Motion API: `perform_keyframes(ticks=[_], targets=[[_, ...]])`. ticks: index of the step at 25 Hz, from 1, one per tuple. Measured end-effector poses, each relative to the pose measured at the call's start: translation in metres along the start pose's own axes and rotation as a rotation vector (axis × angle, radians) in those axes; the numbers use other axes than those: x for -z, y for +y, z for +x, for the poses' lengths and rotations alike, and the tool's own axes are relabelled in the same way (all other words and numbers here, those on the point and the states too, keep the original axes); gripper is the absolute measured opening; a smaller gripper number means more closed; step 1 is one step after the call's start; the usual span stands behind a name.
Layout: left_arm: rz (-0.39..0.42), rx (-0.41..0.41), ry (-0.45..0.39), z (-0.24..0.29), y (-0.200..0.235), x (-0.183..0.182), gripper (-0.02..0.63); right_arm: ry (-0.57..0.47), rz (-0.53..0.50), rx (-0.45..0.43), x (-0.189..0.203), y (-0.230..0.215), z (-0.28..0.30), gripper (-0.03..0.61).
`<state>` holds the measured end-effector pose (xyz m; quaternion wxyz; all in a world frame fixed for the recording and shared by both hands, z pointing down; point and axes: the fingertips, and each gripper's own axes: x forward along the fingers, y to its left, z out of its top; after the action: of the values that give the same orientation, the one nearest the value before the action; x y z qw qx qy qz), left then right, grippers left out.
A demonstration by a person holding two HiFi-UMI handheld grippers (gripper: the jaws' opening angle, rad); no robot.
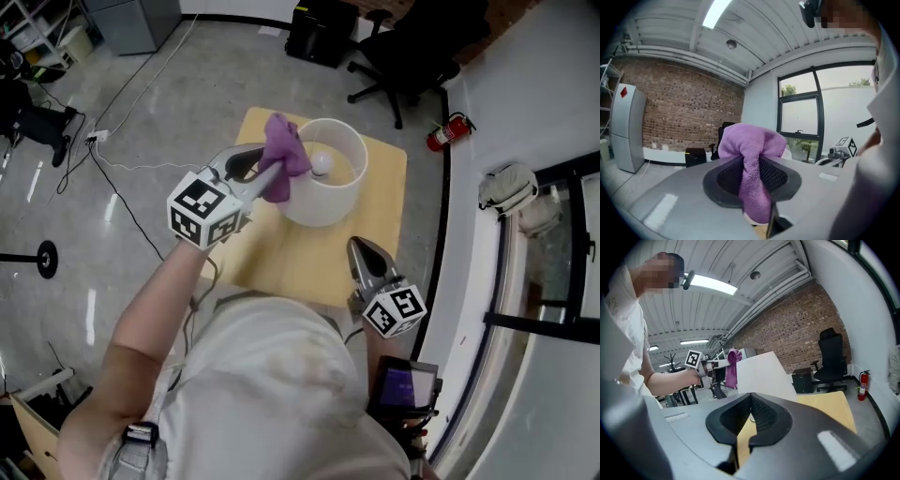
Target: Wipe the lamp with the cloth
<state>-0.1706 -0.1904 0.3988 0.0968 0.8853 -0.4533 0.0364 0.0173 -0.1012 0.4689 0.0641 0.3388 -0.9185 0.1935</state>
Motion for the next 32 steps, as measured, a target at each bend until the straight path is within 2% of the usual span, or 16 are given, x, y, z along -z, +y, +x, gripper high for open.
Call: perform_keyframes(ticks=[2,5,7,12,15,17,18,21,23,25,27,30,32], targets=[[-0.073,0.017,0.009,0.005,0.008,0.009,0.094,-0.007,0.005,0.014,0.0,-0.004,-0.005,0.014],[-0.254,0.034,0.001,0.009,0.026,0.024,0.094,-0.014,0.023,0.044,0.001,-0.013,-0.013,0.014],[-0.334,0.013,0.029,0.013,0.037,0.043,0.094,-0.011,0.033,0.055,0.003,-0.019,-0.017,0.014],[-0.358,-0.101,0.169,0.021,0.053,0.105,0.092,-0.004,0.047,0.053,0.009,-0.028,-0.02,0.014],[-0.33,-0.185,0.277,0.023,0.061,0.137,0.092,-0.002,0.047,0.042,0.008,-0.033,-0.019,0.014],[-0.29,-0.244,0.342,0.021,0.068,0.145,0.092,-0.005,0.048,0.034,0.006,-0.035,-0.017,0.014],[-0.265,-0.27,0.349,0.019,0.072,0.141,0.092,-0.008,0.048,0.029,0.005,-0.036,-0.016,0.014],[-0.12,-0.287,0.284,0.013,0.076,0.093,0.092,-0.025,0.06,0.019,0.004,-0.041,-0.011,0.014],[0.043,-0.234,0.229,0.015,0.065,0.043,0.092,-0.037,0.069,0.013,0.005,-0.044,-0.006,0.014],[0.208,-0.148,0.18,0.021,0.042,-0.007,0.092,-0.044,0.079,0.003,0.005,-0.046,-0.003,0.014],[0.355,-0.069,0.16,0.028,0.014,-0.048,0.092,-0.048,0.086,-0.007,0.005,-0.047,-0.001,0.014],[0.55,0.032,0.23,0.05,-0.022,-0.078,0.092,-0.059,0.103,-0.009,0.008,-0.053,-0.001,0.014],[0.605,0.128,0.363,0.067,-0.04,-0.068,0.093,-0.063,0.119,-0.006,0.01,-0.058,-0.002,0.014]])
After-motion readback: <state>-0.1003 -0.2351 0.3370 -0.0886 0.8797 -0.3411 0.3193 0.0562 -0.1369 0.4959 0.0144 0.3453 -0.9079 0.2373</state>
